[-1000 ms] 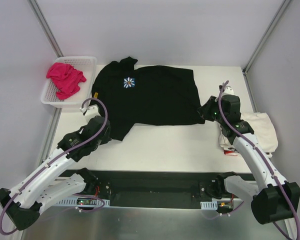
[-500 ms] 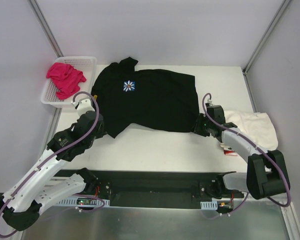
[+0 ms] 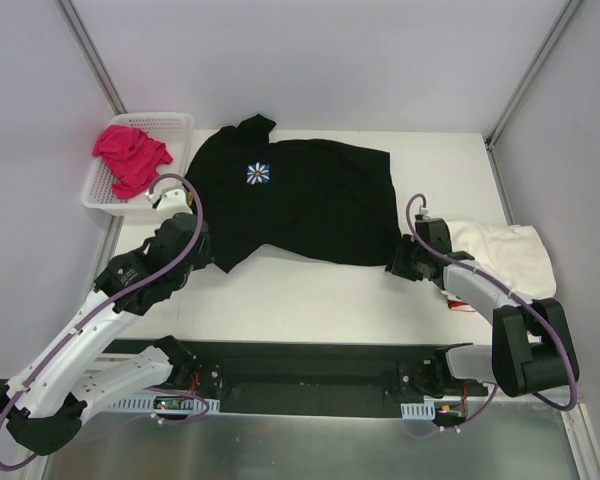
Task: Fold and stack the t-shirts
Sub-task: Grap the side of the flattened tshirt closest away from the robot with both arms
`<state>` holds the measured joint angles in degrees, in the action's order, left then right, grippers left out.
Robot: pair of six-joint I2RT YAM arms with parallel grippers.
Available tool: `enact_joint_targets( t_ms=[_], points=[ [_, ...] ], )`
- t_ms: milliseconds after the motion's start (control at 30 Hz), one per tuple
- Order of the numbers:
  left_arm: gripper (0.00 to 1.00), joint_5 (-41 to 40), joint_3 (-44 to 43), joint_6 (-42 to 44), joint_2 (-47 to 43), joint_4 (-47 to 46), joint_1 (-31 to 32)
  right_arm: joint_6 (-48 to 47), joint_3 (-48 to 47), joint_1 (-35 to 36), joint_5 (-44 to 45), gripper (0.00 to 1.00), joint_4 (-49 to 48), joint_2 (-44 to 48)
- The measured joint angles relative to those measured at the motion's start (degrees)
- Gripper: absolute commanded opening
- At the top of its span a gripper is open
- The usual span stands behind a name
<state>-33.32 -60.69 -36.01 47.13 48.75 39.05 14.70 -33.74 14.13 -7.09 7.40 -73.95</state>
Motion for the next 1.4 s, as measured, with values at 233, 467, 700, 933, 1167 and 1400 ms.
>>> enact_joint_targets(
  t_ms=[233, 467, 700, 933, 1167, 1400],
  points=[
    [0.0, -0.2, 0.0, 0.7, -0.3, 0.0, 0.0, 0.1, 1.1, -3.3, 2.2, 0.27, -0.5, 0.0],
    [0.0, -0.2, 0.0, 0.7, -0.6, 0.0, 0.0, 0.0, 1.2, -5.6, 3.2, 0.27, -1.4, -0.7],
    [0.0, -0.2, 0.0, 1.0, -0.6, 0.0, 0.0, 0.5, 1.2, -5.7, 3.1, 0.25, -3.2, -2.9],
    [0.0, -0.2, 0.0, 1.8, -0.3, 0.0, 0.0, 1.8, 0.9, -5.8, 2.6, 0.24, -7.6, -5.2],
    [0.0, -0.3, 0.0, 2.3, -0.3, 0.0, 0.0, 2.3, 0.3, -5.8, 2.2, 0.12, -8.5, -6.4],
    [0.0, -0.3, 0.0, 2.3, -0.3, 0.0, 0.0, 2.6, 0.4, -6.1, 2.7, 0.01, -8.1, -6.4]
  ],
)
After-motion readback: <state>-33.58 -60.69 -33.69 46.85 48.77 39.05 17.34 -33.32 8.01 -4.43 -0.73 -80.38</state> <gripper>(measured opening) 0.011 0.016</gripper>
